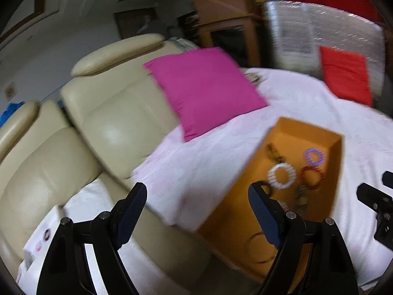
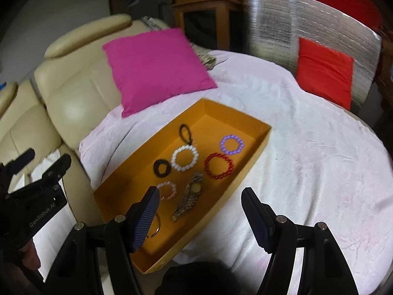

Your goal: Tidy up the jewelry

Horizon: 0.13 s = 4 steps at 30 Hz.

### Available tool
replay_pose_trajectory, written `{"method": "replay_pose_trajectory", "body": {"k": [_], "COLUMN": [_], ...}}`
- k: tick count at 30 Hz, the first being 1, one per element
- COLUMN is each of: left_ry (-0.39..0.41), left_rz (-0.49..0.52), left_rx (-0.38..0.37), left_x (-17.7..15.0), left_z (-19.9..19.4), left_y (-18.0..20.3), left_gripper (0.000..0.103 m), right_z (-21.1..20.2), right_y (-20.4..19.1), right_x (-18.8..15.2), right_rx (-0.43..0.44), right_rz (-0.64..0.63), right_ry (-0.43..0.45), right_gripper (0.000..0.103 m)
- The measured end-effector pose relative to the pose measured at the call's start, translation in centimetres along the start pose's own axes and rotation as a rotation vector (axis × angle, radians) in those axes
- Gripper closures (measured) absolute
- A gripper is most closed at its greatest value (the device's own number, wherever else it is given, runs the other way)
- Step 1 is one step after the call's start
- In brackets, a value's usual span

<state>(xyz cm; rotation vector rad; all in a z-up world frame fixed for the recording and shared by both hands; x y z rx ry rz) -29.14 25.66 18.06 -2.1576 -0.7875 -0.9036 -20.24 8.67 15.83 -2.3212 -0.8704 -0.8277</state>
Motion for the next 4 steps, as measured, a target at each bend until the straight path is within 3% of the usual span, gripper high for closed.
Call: {"method": "replay_pose_trajectory", "body": {"k": [4], "left_ry": [0.083], "left_rz": [0.062], "left_rx": [-0.166], "left_x": [2.0], "left_z": [-3.0], "left_y": [6.2], "left_gripper": [0.018], "right_z": [-3.3], "right_y": [6.7], "right_x": [-0.5], "right_rx": [-0.072], "right_rz": [0.098], "right_ry": [0.118], "right_gripper": [0.030]}}
Point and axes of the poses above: each gripper's, at about its wrist camera, not at the fingertips, and z roughly the way its jaws point, y to its right, x to its top, the point moved 1 cm from there along z, roughly the way its jaws point, and after that the axes turned 11 degrees about x, right-handed, at the moved point
